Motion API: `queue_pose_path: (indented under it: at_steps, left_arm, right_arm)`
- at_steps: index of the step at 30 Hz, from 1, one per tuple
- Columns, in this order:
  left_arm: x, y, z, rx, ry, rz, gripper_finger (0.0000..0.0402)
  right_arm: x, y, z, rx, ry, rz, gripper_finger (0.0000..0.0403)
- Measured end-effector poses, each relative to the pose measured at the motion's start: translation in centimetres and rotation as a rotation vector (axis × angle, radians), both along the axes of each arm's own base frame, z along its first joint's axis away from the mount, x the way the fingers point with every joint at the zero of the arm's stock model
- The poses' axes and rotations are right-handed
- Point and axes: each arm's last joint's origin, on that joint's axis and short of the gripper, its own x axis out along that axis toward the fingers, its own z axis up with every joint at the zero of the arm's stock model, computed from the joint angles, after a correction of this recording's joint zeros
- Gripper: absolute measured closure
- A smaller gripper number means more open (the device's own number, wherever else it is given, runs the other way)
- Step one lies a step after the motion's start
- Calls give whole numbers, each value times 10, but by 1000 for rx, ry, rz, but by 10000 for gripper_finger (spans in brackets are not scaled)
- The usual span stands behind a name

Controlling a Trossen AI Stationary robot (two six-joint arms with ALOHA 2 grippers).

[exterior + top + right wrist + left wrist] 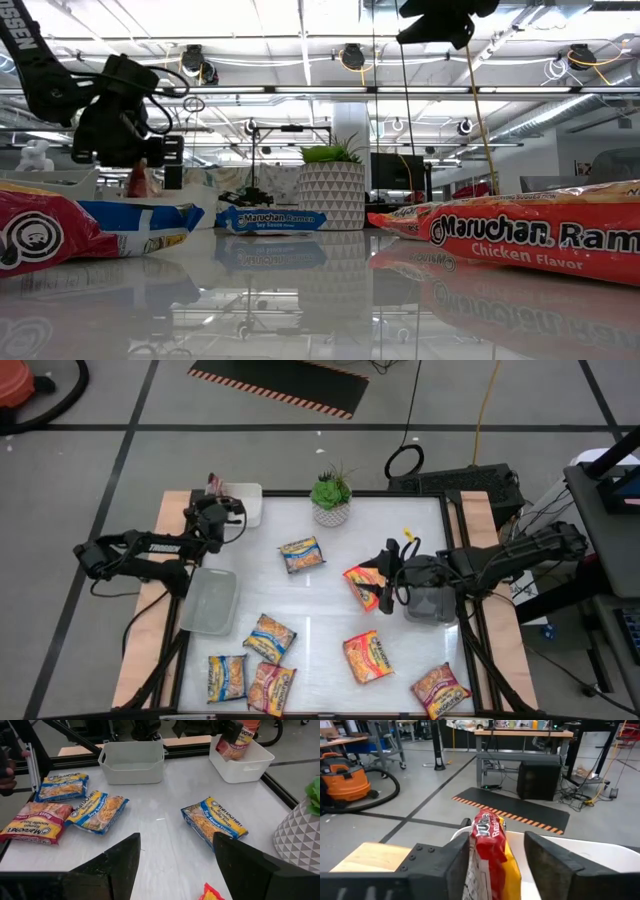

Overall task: Sort Maruchan noodles
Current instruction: Put the top red noodle pack into the white bin

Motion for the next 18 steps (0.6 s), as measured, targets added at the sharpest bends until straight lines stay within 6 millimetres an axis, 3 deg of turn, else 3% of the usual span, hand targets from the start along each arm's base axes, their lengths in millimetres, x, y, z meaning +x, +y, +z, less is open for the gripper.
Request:
queue_pose_path:
  at_steps: [4, 18]
  left_arm:
    - [2, -3, 5, 18, 5, -25, 181]
    - [5, -31, 41, 124, 10, -194, 179]
  right_arm:
    - [0, 0, 0, 2, 0, -1, 161]
    - [0, 0, -1, 1, 7, -2, 161]
